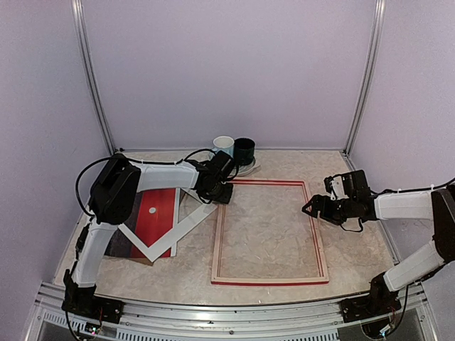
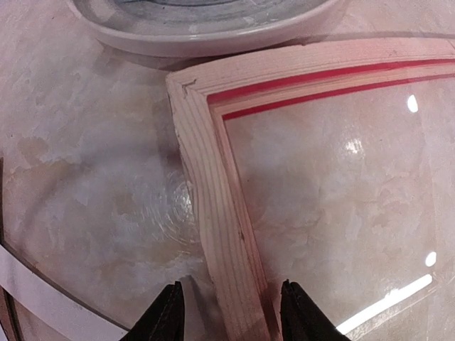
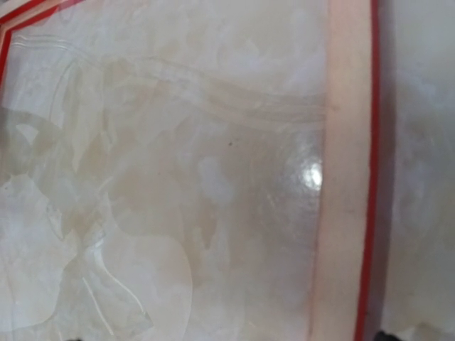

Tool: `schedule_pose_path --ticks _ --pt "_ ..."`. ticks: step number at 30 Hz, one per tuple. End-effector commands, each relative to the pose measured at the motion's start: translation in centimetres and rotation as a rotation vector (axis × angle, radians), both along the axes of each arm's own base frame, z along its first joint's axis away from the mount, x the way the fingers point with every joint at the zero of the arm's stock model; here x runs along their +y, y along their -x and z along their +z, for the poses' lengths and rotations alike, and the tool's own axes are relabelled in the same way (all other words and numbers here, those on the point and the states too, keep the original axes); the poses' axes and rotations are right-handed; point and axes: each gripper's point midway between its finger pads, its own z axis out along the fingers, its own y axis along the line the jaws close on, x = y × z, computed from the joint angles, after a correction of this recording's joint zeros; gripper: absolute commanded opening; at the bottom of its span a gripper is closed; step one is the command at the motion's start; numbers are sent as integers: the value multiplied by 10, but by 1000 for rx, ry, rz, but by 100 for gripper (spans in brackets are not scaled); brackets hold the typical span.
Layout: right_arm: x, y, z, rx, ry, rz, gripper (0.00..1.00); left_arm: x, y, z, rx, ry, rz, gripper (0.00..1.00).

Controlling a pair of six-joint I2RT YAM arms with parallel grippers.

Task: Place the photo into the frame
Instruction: Press the glass panel into the frame body.

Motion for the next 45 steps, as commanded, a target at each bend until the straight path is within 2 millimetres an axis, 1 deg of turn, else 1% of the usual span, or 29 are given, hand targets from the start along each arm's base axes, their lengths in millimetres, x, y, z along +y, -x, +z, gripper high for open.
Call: schedule_pose_path --ticks 1,5,6,7,9,12,13,14,16,18,21,23,25,27,28,31,35,36,37,40,45 --pt "2 -7 12 -37 13 8 88 9 22 4 43 -7 5 46" --pt "0 -8 22 -59 37 5 87 11 30 6 47 4 7 45" --pt "1 -8 25 -66 46 7 87 10 30 11 37 21 5 46" --pt "5 -8 30 -78 56 13 86 10 33 12 38 32 3 47" --pt "12 -10 40 -105 71 30 86 8 37 24 27 83 -6 48" --pt "31 -13 57 -134 30 70 82 5 48 31 33 169 -30 48" --pt "38 -13 62 -141 9 86 80 3 52 41 28 212 -45 48" --pt "45 -15 66 -149 -7 99 80 1 57 42 38 241 -57 48" --pt "61 -17 74 -160 -25 129 79 2 65 52 37 292 -64 48" --pt "81 -19 81 -167 -42 160 79 4 72 54 47 333 -66 47" --pt "111 -22 87 -167 -75 209 80 4 88 49 88 392 -81 47" --pt "130 -23 87 -159 -98 239 80 5 97 41 111 421 -83 47" --pt "148 -27 87 -151 -116 258 80 8 106 34 127 446 -80 44" --pt "163 -32 85 -140 -123 272 80 9 109 33 118 476 -79 42" --pt "170 -36 80 -128 -122 277 80 11 111 30 123 480 -77 42" --pt "191 -48 81 -123 -138 297 80 16 113 23 126 490 -67 41" --pt "215 -63 77 -107 -153 320 80 22 115 18 123 514 -68 39" --pt "221 -66 75 -102 -155 328 80 21 115 19 122 529 -76 39" --pt "228 -71 78 -106 -164 337 80 20 115 21 120 544 -84 39" --pt "243 -79 72 -91 -171 354 80 14 121 22 135 584 -118 39" --pt "264 -89 63 -62 -196 379 80 6 132 16 174 656 -139 37"
